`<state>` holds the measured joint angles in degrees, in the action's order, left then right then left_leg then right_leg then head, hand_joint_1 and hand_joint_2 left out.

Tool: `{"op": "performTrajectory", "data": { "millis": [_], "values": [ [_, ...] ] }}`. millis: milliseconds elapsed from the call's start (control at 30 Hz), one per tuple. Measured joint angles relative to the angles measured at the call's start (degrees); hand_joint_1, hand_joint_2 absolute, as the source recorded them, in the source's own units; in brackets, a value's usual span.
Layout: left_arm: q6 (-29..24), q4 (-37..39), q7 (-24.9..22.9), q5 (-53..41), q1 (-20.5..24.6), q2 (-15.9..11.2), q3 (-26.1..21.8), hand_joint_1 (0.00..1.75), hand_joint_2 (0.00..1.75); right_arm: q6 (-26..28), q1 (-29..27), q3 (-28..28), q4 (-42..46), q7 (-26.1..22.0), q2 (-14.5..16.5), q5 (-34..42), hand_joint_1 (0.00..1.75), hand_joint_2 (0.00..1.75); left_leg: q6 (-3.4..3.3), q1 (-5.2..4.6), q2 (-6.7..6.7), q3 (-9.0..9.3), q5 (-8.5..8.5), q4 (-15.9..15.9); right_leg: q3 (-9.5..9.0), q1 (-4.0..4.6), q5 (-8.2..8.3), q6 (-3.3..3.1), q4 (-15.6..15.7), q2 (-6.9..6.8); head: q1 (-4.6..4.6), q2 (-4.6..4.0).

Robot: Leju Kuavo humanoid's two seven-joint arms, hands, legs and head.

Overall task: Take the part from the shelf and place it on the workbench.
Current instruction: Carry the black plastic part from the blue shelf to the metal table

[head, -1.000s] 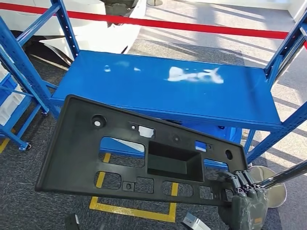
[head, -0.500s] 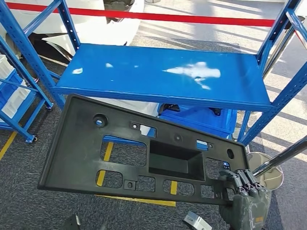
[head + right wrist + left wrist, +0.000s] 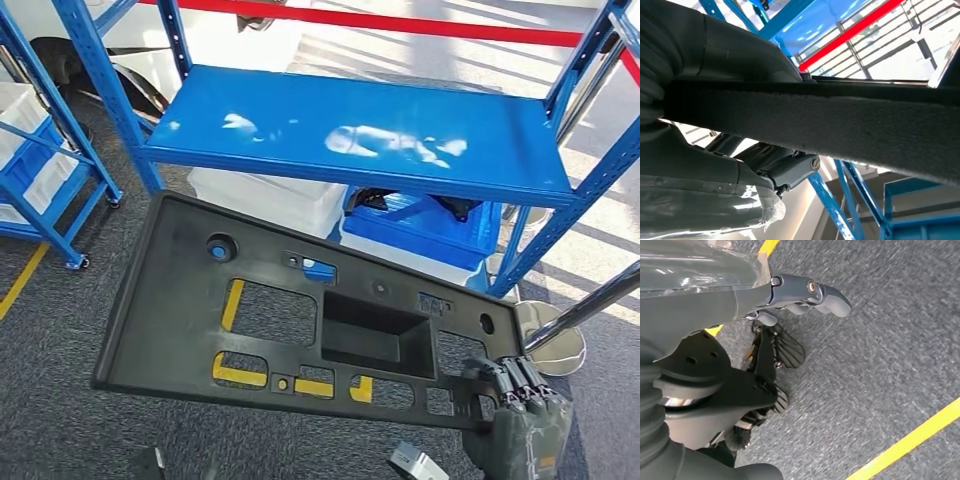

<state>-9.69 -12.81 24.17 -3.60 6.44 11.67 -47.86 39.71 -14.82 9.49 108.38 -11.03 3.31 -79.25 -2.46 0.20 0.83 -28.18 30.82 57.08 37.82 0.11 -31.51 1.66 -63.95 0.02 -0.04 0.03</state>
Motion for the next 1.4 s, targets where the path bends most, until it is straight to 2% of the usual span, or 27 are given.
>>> {"op": "performTrajectory", "data": {
  "millis": [67,100,133,167,233,300,333,367,433,500,567,600,667,733,800,833,900,933,967,1067,1100,1133,1167,1233,1300,1333,1400],
  "values": [
    [0.0,0.0,0.1,0.0,0.0,0.0,-0.1,0.00,1.75,0.0,-0.3,-0.7,0.0,-1.1,0.2,1.1,1.75,1.75,-0.35,-0.22,0.07,-1.65,-1.36,0.1,1.03,-0.19,-4.83,0.38,-7.0,-0.01,0.05,0.01],
    [0.0,0.0,0.1,0.0,0.0,0.0,-0.1,0.00,1.75,0.0,-0.5,-1.2,0.1,-2.0,0.5,1.9,1.75,1.75,-0.40,-0.34,0.11,-2.53,-2.01,0.2,0.97,-0.24,-5.40,0.45,-9.6,-0.02,0.07,0.01],
    [0.0,0.0,0.1,0.0,0.0,0.0,-0.2,0.00,1.75,0.0,-0.7,-1.9,0.2,-3.0,0.8,2.9,1.75,1.75,-0.42,-0.47,0.14,-3.45,-2.64,0.3,0.21,-0.25,-4.64,0.42,-10.6,-0.02,0.07,0.01],
    [0.0,0.0,0.2,0.0,0.0,0.0,-0.2,0.00,1.75,0.0,-0.9,-2.6,0.4,-4.1,1.3,3.9,1.75,1.75,-0.42,-0.61,0.14,-4.34,-3.26,0.4,-1.53,-0.23,-3.00,0.26,-9.4,0.00,0.07,0.00],
    [0.0,0.0,0.2,0.0,0.0,0.0,-0.3,0.00,1.75,0.0,-1.1,-4.3,0.9,-6.2,2.3,5.7,1.75,1.75,-0.32,-0.89,0.06,-5.73,-4.42,0.5,-7.70,0.01,-0.55,-0.49,-1.9,0.09,0.05,0.00],
    [0.0,0.0,0.3,0.0,-0.1,0.0,-0.3,0.00,1.75,0.0,-1.3,-6.1,1.6,-8.3,3.5,7.0,1.75,1.75,0.09,-1.07,0.00,-6.49,-5.53,0.6,-13.81,0.44,-0.90,-1.44,7.1,0.20,0.01,0.01],
    [0.0,0.0,0.4,0.0,-0.1,0.0,-0.4,0.00,1.75,0.0,-1.4,-6.9,1.9,-9.2,4.0,7.5,1.75,1.75,0.39,-1.03,0.01,-6.78,-6.07,0.6,-15.26,0.67,-1.28,-1.78,9.6,0.24,-0.02,0.01],
    [0.0,0.0,0.4,0.0,-0.1,0.0,-0.4,0.00,1.75,0.1,-1.6,-7.8,2.1,-10.1,4.6,7.8,1.75,1.75,0.71,-0.91,0.03,-7.04,-6.70,0.5,-15.54,0.84,-1.20,-2.08,10.8,0.24,-0.03,0.01],
    [-0.1,0.0,0.4,0.0,-0.2,0.0,-0.5,0.00,1.75,0.1,-1.9,-9.1,2.3,-11.4,5.5,8.1,1.75,1.75,1.32,-0.61,-0.12,-7.77,-5.98,0.9,-14.50,0.82,0.13,-2.74,11.0,0.00,-0.01,0.00],
    [-0.1,0.0,0.5,0.0,-0.3,0.0,-0.5,0.00,1.75,0.1,-2.0,-9.9,2.5,-12.1,6.4,7.9,1.75,1.75,1.86,-0.38,-0.36,-8.86,-1.17,4.6,-12.96,0.65,1.62,-3.45,11.1,-0.28,-0.04,-0.01],
    [-0.1,0.0,0.5,0.0,-0.4,0.0,-0.5,0.00,1.75,0.1,-2.1,-10.4,2.5,-12.1,7.0,7.3,1.75,1.75,2.27,-0.18,-0.41,-10.11,4.22,11.8,-10.93,0.71,2.75,-3.74,10.4,-0.38,-0.11,-0.01],
    [-0.1,0.0,0.5,0.0,-0.4,0.0,-0.5,0.00,1.75,0.1,-2.1,-10.5,2.5,-11.6,7.2,6.8,1.75,1.75,2.43,-0.10,-0.41,-10.39,5.21,15.1,-9.78,0.71,3.26,-3.69,10.0,-0.44,-0.11,-0.01],
    [0.0,0.0,0.5,0.0,-0.3,0.0,-0.5,0.00,1.75,0.1,-2.1,-10.6,2.5,-10.4,7.3,6.0,1.75,1.75,2.70,0.12,-0.41,-8.98,3.18,17.0,-7.18,0.62,4.17,-3.46,8.7,-0.54,-0.11,-0.01],
    [0.0,0.0,0.5,0.0,-0.2,0.0,-0.5,0.00,1.75,0.1,-2.1,-10.7,2.6,-9.6,7.3,5.6,1.75,1.75,2.93,0.42,-0.41,-4.41,0.51,11.7,-4.63,0.49,4.82,-3.01,7.1,-0.49,-0.14,-0.01],
    [0.0,0.0,0.5,0.0,-0.1,0.0,-0.5,0.00,1.75,0.1,-2.1,-10.8,2.8,-9.1,7.3,5.3,1.75,1.75,2.71,0.52,-0.48,0.58,1.27,4.0,-2.70,0.54,5.38,-2.45,5.5,-0.44,-0.13,0.00],
    [0.0,0.0,0.5,0.0,-0.1,0.0,-0.5,0.00,1.75,0.1,-2.1,-10.8,2.9,-9.0,7.3,5.2,1.75,1.75,2.42,0.45,-0.52,1.88,2.00,1.7,-2.08,0.57,5.78,-2.16,5.0,-0.44,-0.13,0.01],
    [0.1,0.0,0.5,0.0,-0.2,0.0,-0.5,0.00,1.75,0.1,-2.1,-10.9,3.1,-8.7,7.2,4.9,1.75,1.75,1.62,0.32,-0.47,1.86,2.00,0.6,-1.36,0.48,6.57,-1.48,4.7,-0.38,-0.13,0.01],
    [0.0,0.0,0.5,0.0,-0.2,0.1,-0.6,0.00,1.75,0.1,-2.2,-10.9,3.2,-8.5,7.2,4.8,1.75,1.75,1.22,0.32,-0.36,1.41,1.49,0.6,-1.04,0.37,6.12,-1.14,4.5,-0.28,-0.09,0.00],
    [0.0,0.0,0.5,0.0,-0.3,0.1,-0.6,0.00,1.75,0.1,-2.2,-10.9,3.2,-8.2,7.2,4.7,1.75,1.75,0.79,0.36,-0.24,0.86,0.89,0.5,-0.62,0.24,4.60,-0.79,3.4,-0.18,-0.05,0.00],
    [0.0,0.0,0.5,0.0,-0.2,0.1,-0.6,0.00,1.75,0.1,-2.2,-10.9,3.2,-7.1,6.8,4.5,1.75,1.75,-0.05,0.15,0.01,-1.15,-0.86,0.6,1.15,-0.14,-3.22,-0.05,-5.5,-0.08,0.08,0.01],
    [0.0,0.0,0.5,0.0,-0.2,0.1,-0.7,0.00,1.75,0.1,-2.1,-10.8,3.1,-6.8,6.6,4.4,1.75,1.75,-0.15,0.02,0.05,-1.85,-1.37,0.7,1.38,-0.19,-4.57,0.04,-8.5,-0.09,0.09,0.01],
    [0.0,0.0,0.5,0.0,-0.2,0.1,-0.7,0.00,1.75,0.1,-2.1,-10.8,3.1,-6.5,6.3,4.3,1.75,1.75,-0.21,-0.11,0.07,-2.55,-1.88,0.8,0.93,-0.20,-4.64,0.04,-10.2,-0.09,0.09,0.00],
    [0.0,0.0,0.5,0.0,-0.1,0.0,-0.8,0.00,1.75,0.1,-2.1,-10.7,3.0,-6.2,6.1,4.2,1.75,1.75,-0.23,-0.26,0.07,-3.22,-2.36,0.9,-0.45,-0.19,-3.57,-0.09,-9.7,-0.07,0.09,0.00],
    [0.1,0.0,0.5,0.0,-0.1,0.1,-0.9,0.00,1.75,0.1,-2.0,-10.4,3.0,-5.6,5.3,4.2,1.75,1.75,-0.22,-0.50,0.02,-4.31,-3.25,0.9,-5.67,0.02,-0.41,-0.81,-3.1,0.10,0.09,0.00],
    [0.1,0.0,0.6,0.0,0.0,0.1,-1.0,0.00,1.75,0.1,-1.7,-9.9,3.0,-5.0,4.4,4.6,1.75,1.75,0.06,-0.65,-0.03,-5.04,-3.98,0.9,-10.64,0.43,0.68,-1.75,4.9,0.30,0.05,0.01],
    [0.1,0.0,0.6,0.0,0.1,0.2,-1.1,0.00,1.75,0.1,-1.5,-9.6,3.0,-4.8,4.0,4.9,1.75,1.75,0.33,-0.57,-0.03,-5.35,-4.37,0.9,-11.79,0.66,0.59,-2.06,7.2,0.37,0.02,0.01],
    [0.1,0.0,0.6,0.0,0.1,0.2,-1.3,0.00,1.75,0.1,-1.4,-9.3,3.0,-4.4,3.3,5.4,1.75,1.75,1.00,-0.32,-0.03,-5.85,-5.22,0.7,-11.97,0.98,0.80,-2.45,8.8,0.34,0.02,0.00]
  ]
}}
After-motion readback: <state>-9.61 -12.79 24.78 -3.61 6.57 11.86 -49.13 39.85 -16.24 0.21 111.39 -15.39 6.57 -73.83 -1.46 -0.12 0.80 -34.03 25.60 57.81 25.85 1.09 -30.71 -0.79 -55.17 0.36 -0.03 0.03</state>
